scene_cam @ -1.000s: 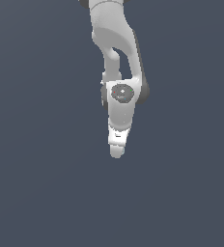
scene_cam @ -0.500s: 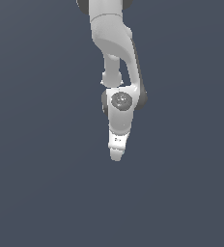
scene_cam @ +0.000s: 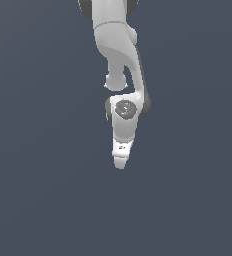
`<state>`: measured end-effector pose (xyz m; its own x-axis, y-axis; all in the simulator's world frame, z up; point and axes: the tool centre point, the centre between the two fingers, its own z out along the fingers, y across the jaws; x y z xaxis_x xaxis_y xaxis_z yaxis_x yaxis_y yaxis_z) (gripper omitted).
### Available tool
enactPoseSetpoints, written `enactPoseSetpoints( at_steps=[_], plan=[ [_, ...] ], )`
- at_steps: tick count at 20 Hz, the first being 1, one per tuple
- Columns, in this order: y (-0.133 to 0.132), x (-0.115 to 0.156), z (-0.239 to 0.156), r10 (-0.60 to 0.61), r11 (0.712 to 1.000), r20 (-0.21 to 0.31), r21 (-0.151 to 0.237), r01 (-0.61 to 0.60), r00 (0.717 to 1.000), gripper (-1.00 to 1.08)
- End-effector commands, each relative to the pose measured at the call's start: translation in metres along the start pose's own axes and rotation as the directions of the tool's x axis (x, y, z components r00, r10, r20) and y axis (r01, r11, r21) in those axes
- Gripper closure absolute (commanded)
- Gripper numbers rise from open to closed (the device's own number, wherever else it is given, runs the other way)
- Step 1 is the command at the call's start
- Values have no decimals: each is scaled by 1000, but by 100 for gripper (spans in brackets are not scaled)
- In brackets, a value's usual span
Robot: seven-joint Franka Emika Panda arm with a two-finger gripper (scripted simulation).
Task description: Pick up the object and move it to a goal position.
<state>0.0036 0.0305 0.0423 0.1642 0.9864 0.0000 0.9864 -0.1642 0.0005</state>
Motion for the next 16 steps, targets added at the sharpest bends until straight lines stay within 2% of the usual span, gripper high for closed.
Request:
enactPoseSetpoints(
  at_steps=[1, 10, 16],
  plan=[
    [0, 0, 1, 0, 1000, 0, 1, 0, 1000, 108],
    [0, 0, -2, 0, 1000, 0, -1, 0, 1000, 108],
    [-3, -1, -22, -1, 1000, 1, -1, 1, 1000, 108]
  ],
)
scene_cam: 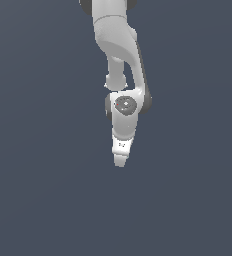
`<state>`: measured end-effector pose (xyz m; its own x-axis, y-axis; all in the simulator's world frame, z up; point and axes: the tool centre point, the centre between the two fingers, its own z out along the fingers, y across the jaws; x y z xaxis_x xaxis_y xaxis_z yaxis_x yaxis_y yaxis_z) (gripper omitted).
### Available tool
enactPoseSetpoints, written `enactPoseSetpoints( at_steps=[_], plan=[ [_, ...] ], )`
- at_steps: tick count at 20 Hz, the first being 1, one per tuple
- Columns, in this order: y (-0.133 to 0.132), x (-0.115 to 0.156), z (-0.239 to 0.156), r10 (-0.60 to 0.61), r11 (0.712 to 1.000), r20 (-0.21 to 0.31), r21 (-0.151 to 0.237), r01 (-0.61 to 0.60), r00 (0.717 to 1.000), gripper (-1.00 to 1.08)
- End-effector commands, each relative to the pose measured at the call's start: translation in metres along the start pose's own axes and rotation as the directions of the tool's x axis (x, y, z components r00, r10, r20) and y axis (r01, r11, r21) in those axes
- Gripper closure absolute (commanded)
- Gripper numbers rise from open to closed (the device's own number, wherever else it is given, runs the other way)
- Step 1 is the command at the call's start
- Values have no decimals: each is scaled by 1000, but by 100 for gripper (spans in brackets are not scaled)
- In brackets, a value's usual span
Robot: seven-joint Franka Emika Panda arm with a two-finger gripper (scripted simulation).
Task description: Pick up the object and move it to a goal position.
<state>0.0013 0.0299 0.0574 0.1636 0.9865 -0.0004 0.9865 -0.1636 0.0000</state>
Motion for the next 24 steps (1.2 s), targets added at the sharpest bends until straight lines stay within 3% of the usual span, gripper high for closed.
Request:
enactPoseSetpoints(
  at_steps=[1, 10, 24],
  plan=[
    [-1, -1, -12, 0, 1000, 0, -1, 0, 1000, 108],
    [-10, -6, -84, -1, 1000, 1, -1, 1, 1000, 108],
    [-28, -15, -251, -4, 1000, -1, 0, 4, 1000, 108]
  ],
)
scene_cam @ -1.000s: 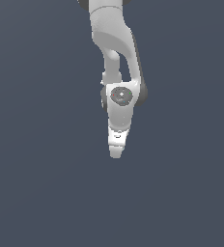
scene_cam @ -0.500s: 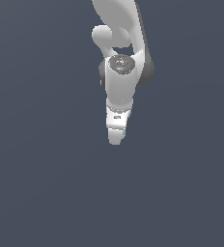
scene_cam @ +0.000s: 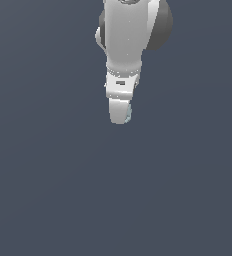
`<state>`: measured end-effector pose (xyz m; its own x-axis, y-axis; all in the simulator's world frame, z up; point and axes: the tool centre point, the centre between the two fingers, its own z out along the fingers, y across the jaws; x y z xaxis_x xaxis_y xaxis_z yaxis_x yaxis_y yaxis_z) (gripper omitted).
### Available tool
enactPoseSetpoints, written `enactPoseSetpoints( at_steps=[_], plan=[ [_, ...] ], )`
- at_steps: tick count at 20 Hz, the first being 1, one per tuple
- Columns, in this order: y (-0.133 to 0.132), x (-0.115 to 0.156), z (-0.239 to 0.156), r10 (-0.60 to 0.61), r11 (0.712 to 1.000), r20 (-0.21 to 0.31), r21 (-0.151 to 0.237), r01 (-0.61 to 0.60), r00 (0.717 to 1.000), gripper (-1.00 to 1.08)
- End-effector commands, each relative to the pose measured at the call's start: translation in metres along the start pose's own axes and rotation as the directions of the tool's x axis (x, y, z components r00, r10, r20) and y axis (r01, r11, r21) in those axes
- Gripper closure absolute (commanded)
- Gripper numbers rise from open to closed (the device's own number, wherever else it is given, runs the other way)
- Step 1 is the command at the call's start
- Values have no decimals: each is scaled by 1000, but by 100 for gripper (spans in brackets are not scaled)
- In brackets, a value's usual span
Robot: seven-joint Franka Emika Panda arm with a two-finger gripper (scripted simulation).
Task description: Pick up the object and move it to a goal position.
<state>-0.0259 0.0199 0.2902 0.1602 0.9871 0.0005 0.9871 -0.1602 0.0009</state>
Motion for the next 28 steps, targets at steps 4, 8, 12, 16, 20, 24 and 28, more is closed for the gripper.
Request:
enactPoseSetpoints(
  at_steps=[4, 8, 12, 16, 20, 24, 28],
  plan=[
    [-7, -4, -62, -1, 1000, -1, 1, 1, 1000, 108],
    [-10, -7, -105, 0, 1000, -1, 1, 0, 1000, 108],
    [-13, -10, -145, 1, 1000, -1, 1, -1, 1000, 108],
    [-14, -12, -176, 2, 1000, -1, 1, -2, 1000, 108],
    [-15, -14, -198, 3, 1000, 0, 1, -3, 1000, 108],
    [-15, -15, -211, 4, 1000, 0, 1, -4, 1000, 108],
    [-14, -16, -218, 4, 1000, 1, 1, -4, 1000, 108]
  ],
)
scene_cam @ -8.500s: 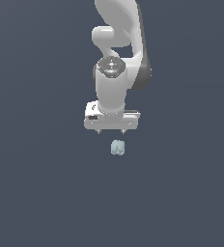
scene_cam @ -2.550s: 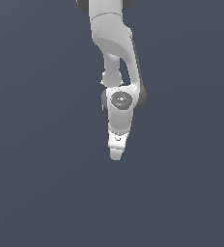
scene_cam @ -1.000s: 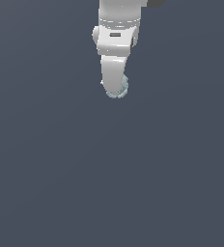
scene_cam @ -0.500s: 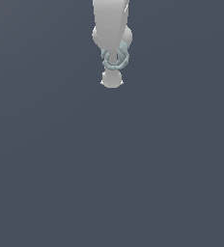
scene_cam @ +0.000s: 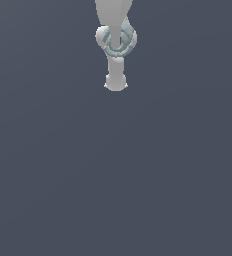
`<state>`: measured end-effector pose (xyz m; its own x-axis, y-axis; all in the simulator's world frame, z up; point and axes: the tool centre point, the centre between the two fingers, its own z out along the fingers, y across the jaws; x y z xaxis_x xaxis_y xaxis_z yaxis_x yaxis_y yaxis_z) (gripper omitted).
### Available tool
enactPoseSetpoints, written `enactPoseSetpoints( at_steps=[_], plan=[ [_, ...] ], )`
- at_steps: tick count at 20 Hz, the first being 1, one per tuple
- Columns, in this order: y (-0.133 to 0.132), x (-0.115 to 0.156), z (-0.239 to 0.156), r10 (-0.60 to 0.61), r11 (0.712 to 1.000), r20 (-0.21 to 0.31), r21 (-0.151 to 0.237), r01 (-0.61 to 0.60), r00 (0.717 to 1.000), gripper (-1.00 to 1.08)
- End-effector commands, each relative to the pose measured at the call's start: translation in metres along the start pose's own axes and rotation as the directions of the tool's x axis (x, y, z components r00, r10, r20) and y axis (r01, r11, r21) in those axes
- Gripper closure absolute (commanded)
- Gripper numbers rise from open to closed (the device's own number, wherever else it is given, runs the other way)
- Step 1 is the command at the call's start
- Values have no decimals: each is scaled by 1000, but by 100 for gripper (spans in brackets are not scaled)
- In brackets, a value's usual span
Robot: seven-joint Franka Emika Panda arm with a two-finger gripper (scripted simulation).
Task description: Pick up the object and move it to a goal position.
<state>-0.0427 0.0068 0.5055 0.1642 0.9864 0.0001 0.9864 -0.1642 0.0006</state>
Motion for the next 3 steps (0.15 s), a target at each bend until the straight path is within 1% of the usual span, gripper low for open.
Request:
enactPoseSetpoints(
  at_steps=[1, 3],
  plan=[
    [0, 0, -3, 0, 1000, 0, 1, 0, 1000, 108],
    [0, 0, -4, 0, 1000, 0, 1, 0, 1000, 108]
  ],
)
